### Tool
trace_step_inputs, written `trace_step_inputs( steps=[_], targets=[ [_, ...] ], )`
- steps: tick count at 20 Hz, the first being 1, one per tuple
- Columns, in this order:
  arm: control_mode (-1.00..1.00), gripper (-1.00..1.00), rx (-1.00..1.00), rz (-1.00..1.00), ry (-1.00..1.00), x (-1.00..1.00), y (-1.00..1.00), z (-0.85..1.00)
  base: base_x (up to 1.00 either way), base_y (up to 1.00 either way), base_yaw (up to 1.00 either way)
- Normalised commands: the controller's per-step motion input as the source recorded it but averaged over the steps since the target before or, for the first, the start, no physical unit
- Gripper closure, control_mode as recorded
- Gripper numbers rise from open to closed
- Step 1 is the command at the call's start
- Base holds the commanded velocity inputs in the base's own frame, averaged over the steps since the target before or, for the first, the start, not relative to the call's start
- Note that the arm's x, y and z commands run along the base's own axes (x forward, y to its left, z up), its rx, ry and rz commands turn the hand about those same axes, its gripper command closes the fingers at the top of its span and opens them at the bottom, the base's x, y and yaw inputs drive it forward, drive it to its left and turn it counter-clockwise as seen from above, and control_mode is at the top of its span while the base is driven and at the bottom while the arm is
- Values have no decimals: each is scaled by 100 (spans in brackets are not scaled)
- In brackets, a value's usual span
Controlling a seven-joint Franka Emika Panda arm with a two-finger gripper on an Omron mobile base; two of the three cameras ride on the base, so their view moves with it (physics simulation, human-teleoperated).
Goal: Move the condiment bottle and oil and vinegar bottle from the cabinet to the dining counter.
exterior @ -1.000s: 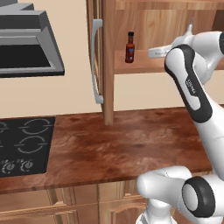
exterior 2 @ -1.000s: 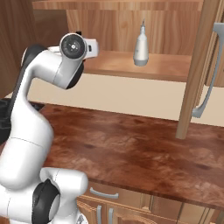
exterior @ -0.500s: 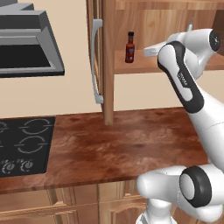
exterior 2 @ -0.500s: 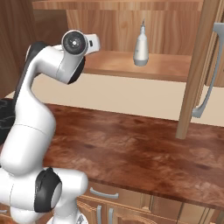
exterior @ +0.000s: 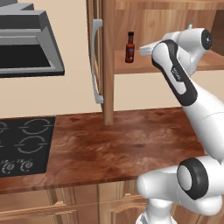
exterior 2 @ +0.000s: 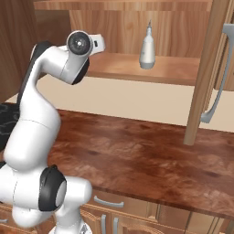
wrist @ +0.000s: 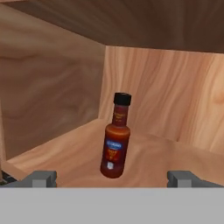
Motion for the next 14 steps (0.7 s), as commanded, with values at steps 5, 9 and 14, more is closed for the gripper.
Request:
trace_step_inputs(
  steps=[5,9,14],
  targets=[
    [-100,-100,0,0,0,24,4,0,0,0,0],
    [-100,-100,0,0,0,28,2,0,0,0,0],
    [-100,-100,0,0,0,25,13,0,0,0,0]
  ],
)
